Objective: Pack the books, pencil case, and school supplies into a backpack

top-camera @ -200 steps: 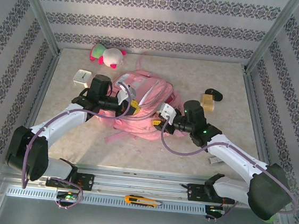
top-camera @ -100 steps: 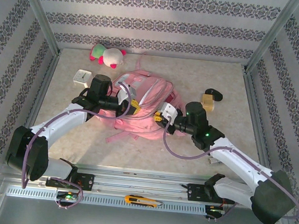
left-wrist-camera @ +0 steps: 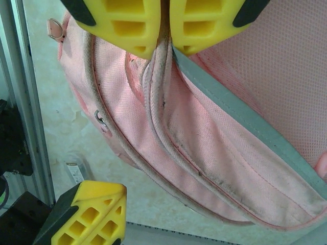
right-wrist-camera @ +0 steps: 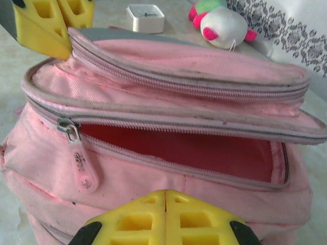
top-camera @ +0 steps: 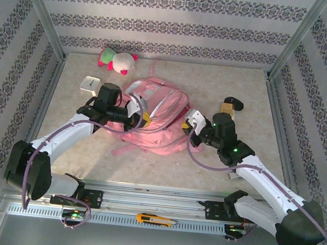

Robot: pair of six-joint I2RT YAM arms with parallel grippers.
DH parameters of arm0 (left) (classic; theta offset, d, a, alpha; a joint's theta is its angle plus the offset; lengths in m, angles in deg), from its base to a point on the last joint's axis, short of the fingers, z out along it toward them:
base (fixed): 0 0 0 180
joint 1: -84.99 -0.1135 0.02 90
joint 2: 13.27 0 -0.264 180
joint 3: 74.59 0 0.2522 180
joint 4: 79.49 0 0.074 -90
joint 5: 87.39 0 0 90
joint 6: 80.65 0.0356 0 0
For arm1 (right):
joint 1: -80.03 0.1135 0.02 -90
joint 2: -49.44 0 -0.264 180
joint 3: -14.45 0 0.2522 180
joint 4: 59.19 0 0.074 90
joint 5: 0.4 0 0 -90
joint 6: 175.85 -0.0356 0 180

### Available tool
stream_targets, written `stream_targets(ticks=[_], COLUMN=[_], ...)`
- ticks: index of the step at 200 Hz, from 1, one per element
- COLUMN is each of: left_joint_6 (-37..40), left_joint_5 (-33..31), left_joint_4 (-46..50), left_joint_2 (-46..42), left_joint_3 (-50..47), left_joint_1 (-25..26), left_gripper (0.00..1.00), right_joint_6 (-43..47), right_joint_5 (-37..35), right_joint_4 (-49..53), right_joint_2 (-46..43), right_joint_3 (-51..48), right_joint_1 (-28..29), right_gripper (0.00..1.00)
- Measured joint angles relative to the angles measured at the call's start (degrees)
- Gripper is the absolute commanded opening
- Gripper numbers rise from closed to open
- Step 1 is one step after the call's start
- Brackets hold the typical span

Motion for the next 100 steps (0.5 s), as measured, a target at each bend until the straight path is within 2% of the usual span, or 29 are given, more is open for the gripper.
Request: stream_targets(ticks=[52, 100], left_joint_6=[3.19, 6.08], left_joint_5=[-1.01, -2.73], left_joint_4=[2.78, 5.09], left_joint_2=[-0.04, -0.28], left_joint_3=[0.13, 0.28], left_joint_1=[0.0, 0.0], left_gripper=[0.0, 0.0], right_joint_6=[-0.81, -2.69], right_joint_5=[3.28, 4.11], right_joint_4=[2.38, 2.73], right_joint_2=[0.0, 0.22], right_joint_3=[0.0, 0.07], right_joint_1=[0.9, 9.11], right_gripper=[0.0, 0.0])
